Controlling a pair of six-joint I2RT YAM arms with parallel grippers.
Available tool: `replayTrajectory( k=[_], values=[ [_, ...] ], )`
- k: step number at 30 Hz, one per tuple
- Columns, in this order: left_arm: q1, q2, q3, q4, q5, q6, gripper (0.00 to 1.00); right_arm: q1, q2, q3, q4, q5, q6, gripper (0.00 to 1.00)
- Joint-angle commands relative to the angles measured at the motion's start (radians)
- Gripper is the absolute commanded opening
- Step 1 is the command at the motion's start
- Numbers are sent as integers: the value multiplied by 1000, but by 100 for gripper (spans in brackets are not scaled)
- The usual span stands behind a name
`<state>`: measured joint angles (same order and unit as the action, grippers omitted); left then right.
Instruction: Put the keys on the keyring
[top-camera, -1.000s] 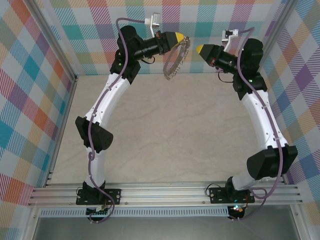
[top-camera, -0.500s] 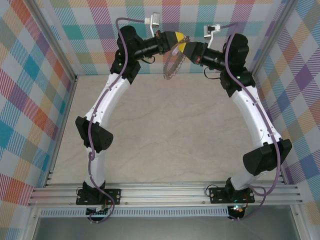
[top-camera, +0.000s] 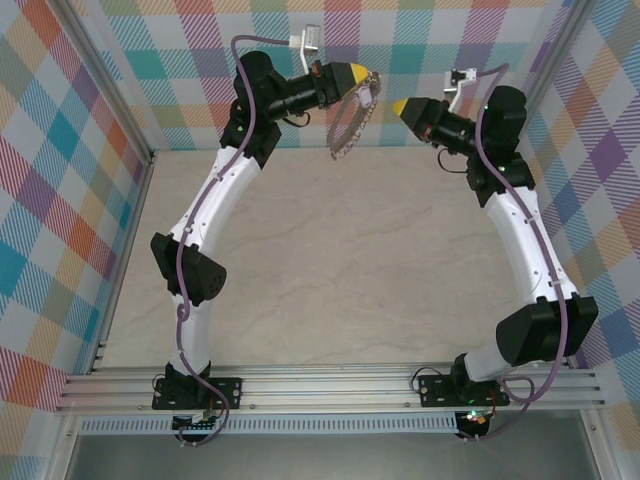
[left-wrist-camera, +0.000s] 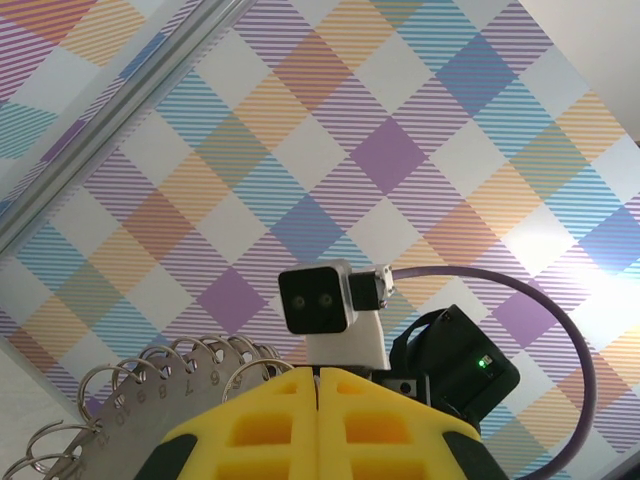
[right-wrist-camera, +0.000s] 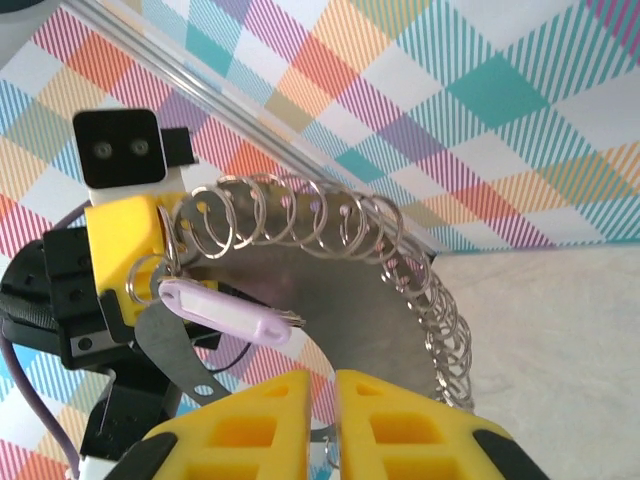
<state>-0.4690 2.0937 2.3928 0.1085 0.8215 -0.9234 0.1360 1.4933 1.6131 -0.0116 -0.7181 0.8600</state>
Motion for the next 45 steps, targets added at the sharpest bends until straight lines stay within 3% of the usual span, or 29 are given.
replayTrajectory(
  k=[1,6,17,45],
  values=[
    [-9,-16,39,69,18,12,0,5,-18,32,110,-4,67,18],
    [-11,-16,39,64,0,12,0,11,32,49,265,2,215,31],
    [-10,-7,38,53,-29,9,0,63,107,121,384,40,342,33],
    [-10,0,38,63,-26,3,0,109,182,192,373,27,350,30]
  ],
)
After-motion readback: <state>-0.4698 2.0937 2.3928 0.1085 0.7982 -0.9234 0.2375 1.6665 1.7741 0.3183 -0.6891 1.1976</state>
